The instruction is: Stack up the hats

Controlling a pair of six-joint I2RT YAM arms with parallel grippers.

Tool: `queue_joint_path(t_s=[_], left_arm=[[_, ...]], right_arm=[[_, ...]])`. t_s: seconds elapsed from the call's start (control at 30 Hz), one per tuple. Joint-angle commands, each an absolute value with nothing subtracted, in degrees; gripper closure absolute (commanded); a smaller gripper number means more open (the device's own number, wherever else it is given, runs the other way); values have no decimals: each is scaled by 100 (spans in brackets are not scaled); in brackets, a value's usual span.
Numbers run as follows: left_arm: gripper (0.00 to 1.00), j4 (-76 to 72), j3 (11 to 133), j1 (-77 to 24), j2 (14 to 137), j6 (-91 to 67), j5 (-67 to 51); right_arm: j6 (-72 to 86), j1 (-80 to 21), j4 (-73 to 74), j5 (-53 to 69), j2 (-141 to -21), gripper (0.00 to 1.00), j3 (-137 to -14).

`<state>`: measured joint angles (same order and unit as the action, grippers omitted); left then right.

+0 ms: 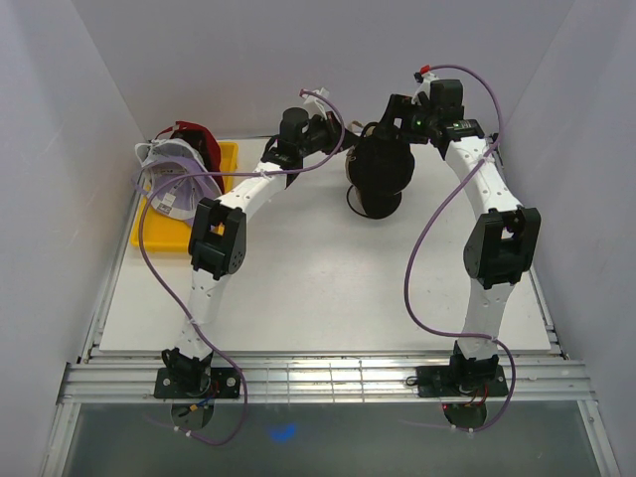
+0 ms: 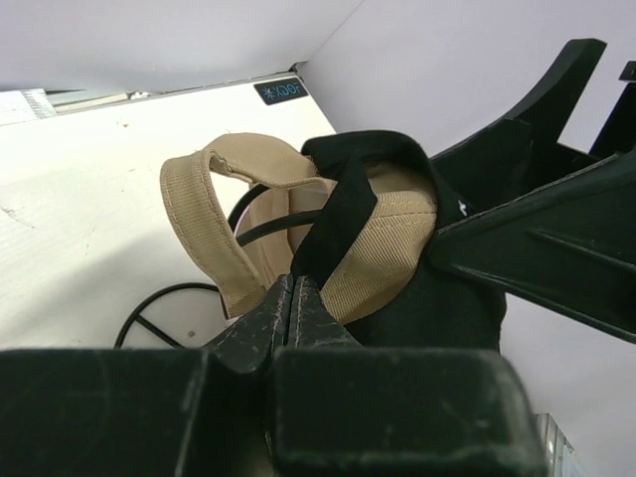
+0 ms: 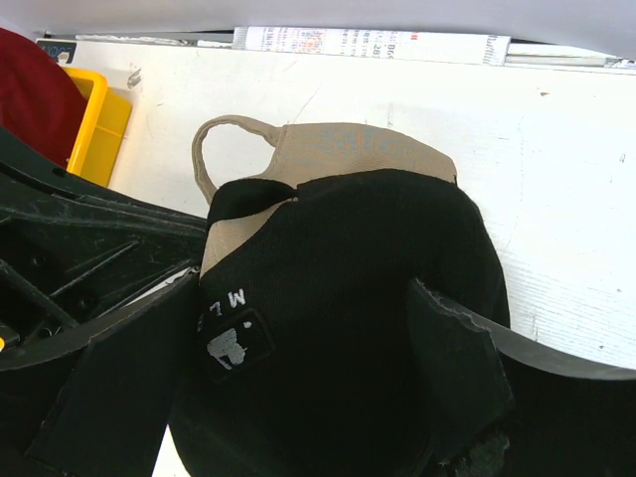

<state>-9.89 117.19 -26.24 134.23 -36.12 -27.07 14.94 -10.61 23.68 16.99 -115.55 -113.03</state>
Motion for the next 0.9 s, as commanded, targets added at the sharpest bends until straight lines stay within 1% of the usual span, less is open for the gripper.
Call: queue_joint_path(t_s=[0.0, 0.1, 0.37, 0.73, 0.87], left_arm=[[99, -765, 11918, -2637, 13447, -3560, -2646], [100, -686, 11935, -2628, 13456, -3568, -2540], [100, -282, 11979, -2628, 13500, -3577, -2084], [100, 167, 11936, -2470, 13570, -3911, -1618], [100, 395, 12102, -2443, 13667, -3990, -1547]], right_arm=[[1283, -1160, 3059, 1530, -11496, 12, -11276], [1301, -1160, 3041, 1477, -11409, 12, -11233], [1415, -1160, 2883, 1292, -11092, 9, -11048], [1538, -1160, 2856, 1143, -10855, 6, -11162], [1582, -1160, 2909, 1028, -10846, 6, -11215]])
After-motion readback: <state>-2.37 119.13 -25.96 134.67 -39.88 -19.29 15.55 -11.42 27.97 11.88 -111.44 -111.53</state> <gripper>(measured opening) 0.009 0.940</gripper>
